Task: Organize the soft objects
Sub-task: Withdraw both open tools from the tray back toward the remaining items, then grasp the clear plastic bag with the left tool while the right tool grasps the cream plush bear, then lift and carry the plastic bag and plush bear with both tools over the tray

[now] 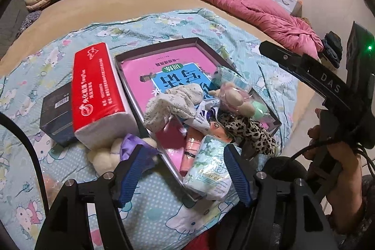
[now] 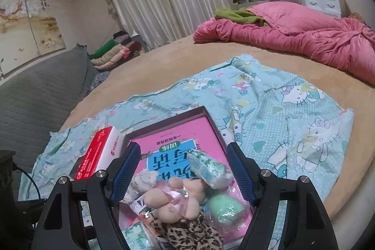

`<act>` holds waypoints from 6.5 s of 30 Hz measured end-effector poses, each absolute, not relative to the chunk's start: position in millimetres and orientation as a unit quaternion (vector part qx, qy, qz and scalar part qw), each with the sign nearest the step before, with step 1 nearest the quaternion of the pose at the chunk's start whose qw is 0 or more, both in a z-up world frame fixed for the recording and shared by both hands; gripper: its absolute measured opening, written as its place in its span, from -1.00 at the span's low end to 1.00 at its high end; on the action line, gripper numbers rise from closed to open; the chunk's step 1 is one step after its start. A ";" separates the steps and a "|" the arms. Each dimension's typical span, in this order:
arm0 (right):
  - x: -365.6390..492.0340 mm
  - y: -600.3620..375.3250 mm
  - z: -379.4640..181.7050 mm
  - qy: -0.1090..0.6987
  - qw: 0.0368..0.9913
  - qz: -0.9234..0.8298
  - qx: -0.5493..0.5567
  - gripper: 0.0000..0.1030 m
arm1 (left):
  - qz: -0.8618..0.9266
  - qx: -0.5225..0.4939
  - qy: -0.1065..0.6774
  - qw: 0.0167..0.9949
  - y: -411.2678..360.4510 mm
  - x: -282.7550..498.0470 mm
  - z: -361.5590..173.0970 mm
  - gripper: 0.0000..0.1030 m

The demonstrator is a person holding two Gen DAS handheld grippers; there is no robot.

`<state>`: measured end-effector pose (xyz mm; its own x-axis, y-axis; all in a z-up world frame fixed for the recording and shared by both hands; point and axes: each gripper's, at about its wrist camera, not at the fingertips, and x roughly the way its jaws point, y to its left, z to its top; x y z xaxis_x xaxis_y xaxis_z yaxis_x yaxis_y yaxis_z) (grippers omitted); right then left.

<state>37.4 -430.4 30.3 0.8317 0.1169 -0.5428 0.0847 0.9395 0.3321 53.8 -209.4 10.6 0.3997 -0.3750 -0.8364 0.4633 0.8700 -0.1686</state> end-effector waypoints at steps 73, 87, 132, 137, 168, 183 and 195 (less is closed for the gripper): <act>9.5 -231.0 35.2 0.351 0.910 0.220 -0.036 0.55 | -0.092 -0.017 0.478 0.873 -25.1 38.1 26.0 0.63; 33.8 -185.8 -19.4 0.410 0.864 0.245 -0.163 0.55 | -0.079 -0.042 0.509 0.856 -1.8 47.2 -11.4 0.63; 71.9 -184.0 -60.1 0.454 0.838 0.241 -0.182 -0.29 | -0.075 -0.038 0.555 0.828 6.6 85.2 -78.1 0.63; 75.6 -187.0 -61.9 0.473 0.829 0.259 -0.147 -0.29 | -0.080 -0.028 0.556 0.827 2.5 86.2 -85.7 0.32; 48.2 -215.8 -2.5 0.421 0.859 0.292 -0.002 -0.29 | -0.118 -0.012 0.506 0.854 -33.2 55.3 -21.3 -0.06; 40.4 -294.2 50.7 0.364 0.896 0.235 0.098 -0.30 | -0.160 0.016 0.471 0.867 -95.4 49.7 33.7 -0.07; 23.5 -394.9 76.8 0.312 0.927 0.135 0.159 -0.30 | -0.216 0.063 0.459 0.860 -177.7 52.6 49.1 -0.06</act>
<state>23.5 -394.9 76.8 0.7684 0.3491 -0.5363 -0.1503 0.9131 0.3790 52.6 -177.7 49.1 0.4854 -0.3135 -0.8161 0.4287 0.8989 -0.0904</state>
